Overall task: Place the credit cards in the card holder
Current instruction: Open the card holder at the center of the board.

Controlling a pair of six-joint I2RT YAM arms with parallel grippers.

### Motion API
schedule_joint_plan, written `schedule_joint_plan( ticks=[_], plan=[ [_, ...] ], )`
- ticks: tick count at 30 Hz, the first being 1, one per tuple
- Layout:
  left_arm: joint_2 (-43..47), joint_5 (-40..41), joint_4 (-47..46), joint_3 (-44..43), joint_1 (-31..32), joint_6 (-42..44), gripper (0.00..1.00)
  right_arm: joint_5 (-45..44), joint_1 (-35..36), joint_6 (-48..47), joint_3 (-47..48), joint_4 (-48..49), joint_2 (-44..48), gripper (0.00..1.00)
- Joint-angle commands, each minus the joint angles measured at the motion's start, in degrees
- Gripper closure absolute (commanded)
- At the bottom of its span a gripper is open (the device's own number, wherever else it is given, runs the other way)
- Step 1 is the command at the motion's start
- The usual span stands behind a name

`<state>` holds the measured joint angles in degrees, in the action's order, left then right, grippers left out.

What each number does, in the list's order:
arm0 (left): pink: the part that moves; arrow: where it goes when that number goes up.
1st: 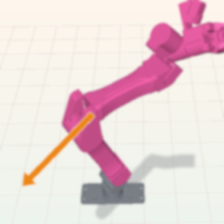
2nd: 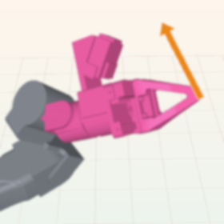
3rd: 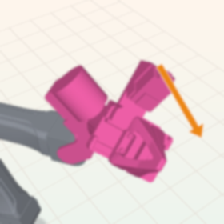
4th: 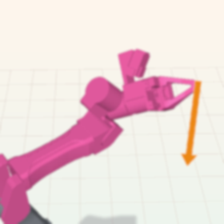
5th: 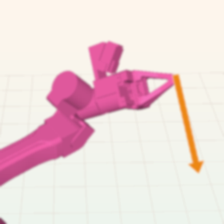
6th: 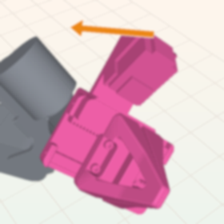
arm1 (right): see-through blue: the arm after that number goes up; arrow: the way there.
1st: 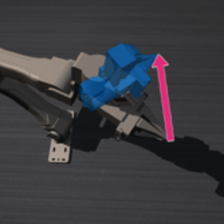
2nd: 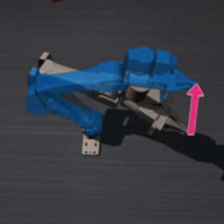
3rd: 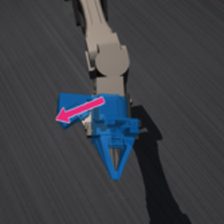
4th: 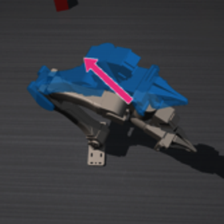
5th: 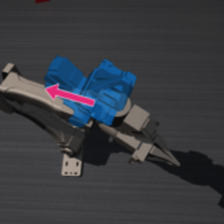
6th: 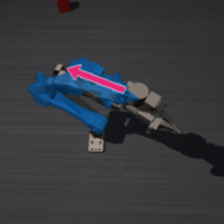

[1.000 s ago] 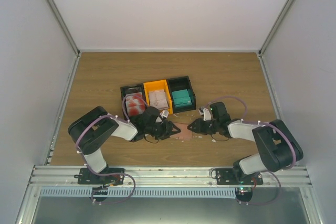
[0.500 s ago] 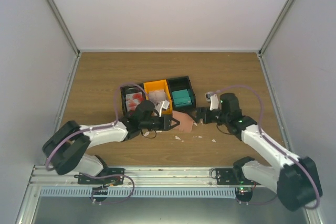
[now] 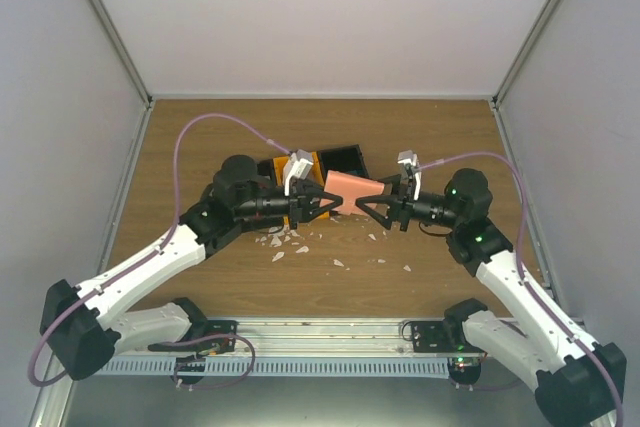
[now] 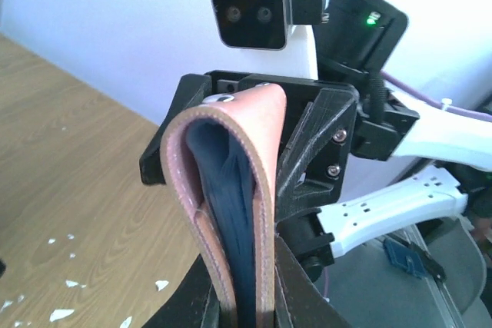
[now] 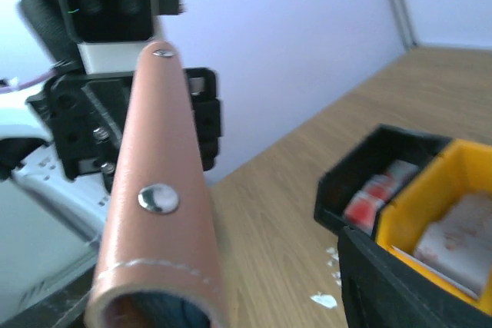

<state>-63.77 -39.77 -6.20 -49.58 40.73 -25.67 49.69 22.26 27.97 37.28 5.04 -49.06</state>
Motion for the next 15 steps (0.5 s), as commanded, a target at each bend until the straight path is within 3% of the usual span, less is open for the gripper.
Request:
schedule_joint_plan(
  ticks=[1,6,8,10,13,15],
  plan=[
    [1.1,-6.3,-0.5,-3.4,-0.5,3.5,1.00,11.1,0.6,7.8,0.5,11.0,-0.8,0.46],
    [0.4,-4.3,2.2,-4.7,-0.9,3.3,0.99,11.1,0.8,7.7,0.9,12.9,-0.4,0.75],
    [0.1,-2.5,3.4,-4.7,-1.4,1.9,0.89,10.1,0.9,7.0,0.9,13.2,0.0,0.90],
    [0.0,0.1,4.8,-4.7,-2.2,-0.2,0.68,7.3,1.0,4.5,1.2,11.2,0.1,0.99],
    [0.7,7.4,9.2,-4.5,-4.0,-4.2,0.34,-2.2,2.0,-2.6,3.3,3.9,-0.7,1.00],
    [1.8,14.3,13.1,-4.0,-5.8,-8.8,0.20,-9.6,3.4,-6.6,4.8,0.0,-1.7,1.00]
  ],
)
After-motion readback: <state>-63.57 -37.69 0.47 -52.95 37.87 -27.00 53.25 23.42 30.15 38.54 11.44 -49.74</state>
